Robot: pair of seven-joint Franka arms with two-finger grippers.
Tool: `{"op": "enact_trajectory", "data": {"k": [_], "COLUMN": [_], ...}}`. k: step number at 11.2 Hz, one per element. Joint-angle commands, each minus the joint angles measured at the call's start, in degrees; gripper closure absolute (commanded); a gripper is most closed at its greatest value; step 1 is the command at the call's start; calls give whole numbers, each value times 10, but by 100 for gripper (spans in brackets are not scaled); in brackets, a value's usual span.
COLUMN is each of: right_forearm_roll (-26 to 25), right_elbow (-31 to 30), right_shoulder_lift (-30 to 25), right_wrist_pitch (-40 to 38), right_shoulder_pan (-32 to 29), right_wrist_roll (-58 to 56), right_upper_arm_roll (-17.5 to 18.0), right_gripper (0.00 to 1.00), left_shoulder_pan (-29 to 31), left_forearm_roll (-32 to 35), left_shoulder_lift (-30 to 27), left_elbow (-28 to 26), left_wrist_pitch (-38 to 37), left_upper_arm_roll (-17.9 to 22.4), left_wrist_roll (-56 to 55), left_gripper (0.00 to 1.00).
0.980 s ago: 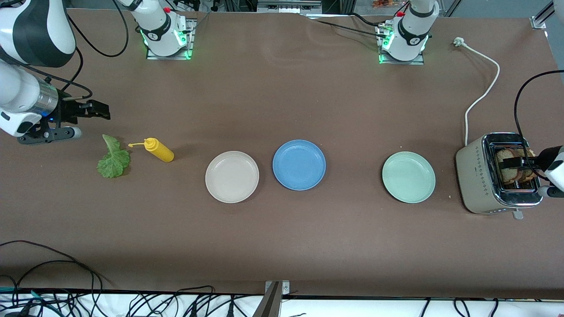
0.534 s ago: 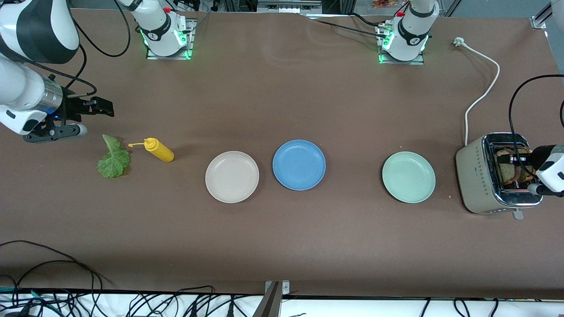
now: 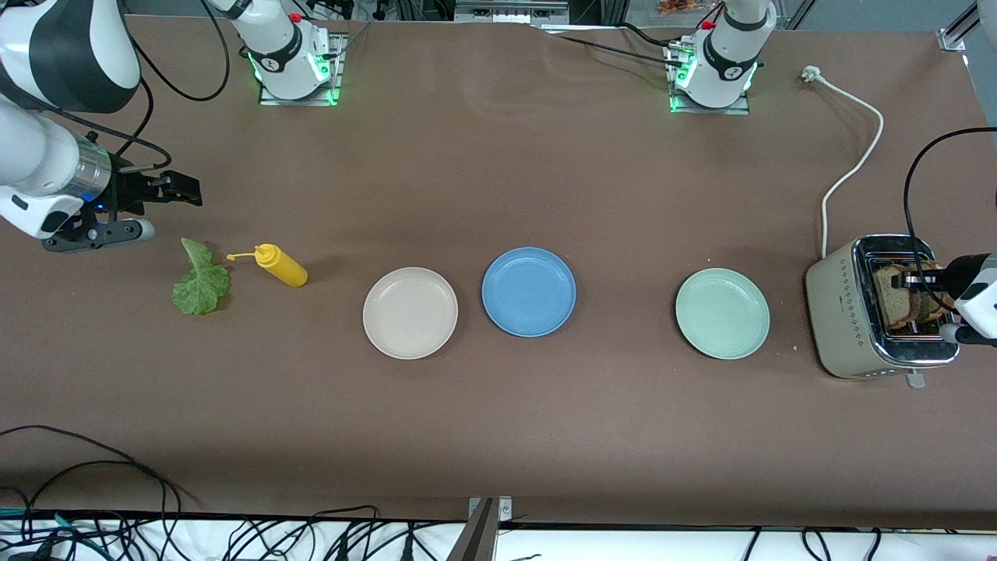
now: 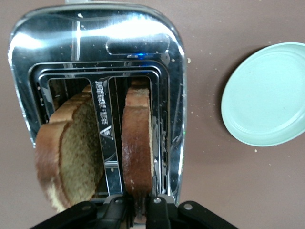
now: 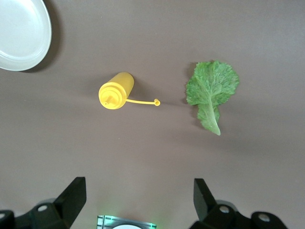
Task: Make sandwich in blue plate with both arms
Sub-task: 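Lift the bread slice out of the toaster with the left gripper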
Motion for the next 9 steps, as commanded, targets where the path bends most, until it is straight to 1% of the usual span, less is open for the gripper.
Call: {"op": "enact_trajectory", "data": {"k": [1,3,4,6,7,9], "right_forearm_roll": [-2,-2,-1,-2,-2,-2], "right_elbow": [2,2,2,2,3,2], "right_shoulder_lift": [-3,-3,-2,-2,-1,-1], "right_wrist_pitch": [-8,-8,-7,-6,-4,-3], "right_shoulder_pan": [1,1,1,1,0,0], "right_wrist_roll": [8,8,8,8,8,8], "right_upper_arm_roll": [1,1,1,1,0,0], "right_gripper": [0,0,0,0,0,0], "left_shoulder_pan": [-5,-44,-66,-103,-111,-119], "left_forearm_roll": [21,32,28,22,20,3], "left_shoulder_lift": [-55,-81,-95,-101,-100,-88], "left_elbow": [8,29,33,40,55,58], "left_wrist_pitch": [-48,-77,-88,-88,-88,-88], "left_upper_arm_roll": [-12,-12,-23,-61,-84,-136], "left_wrist_roll": [8,10,12,7,7,6], "left_gripper": [100,100,100,100,100,100]}}
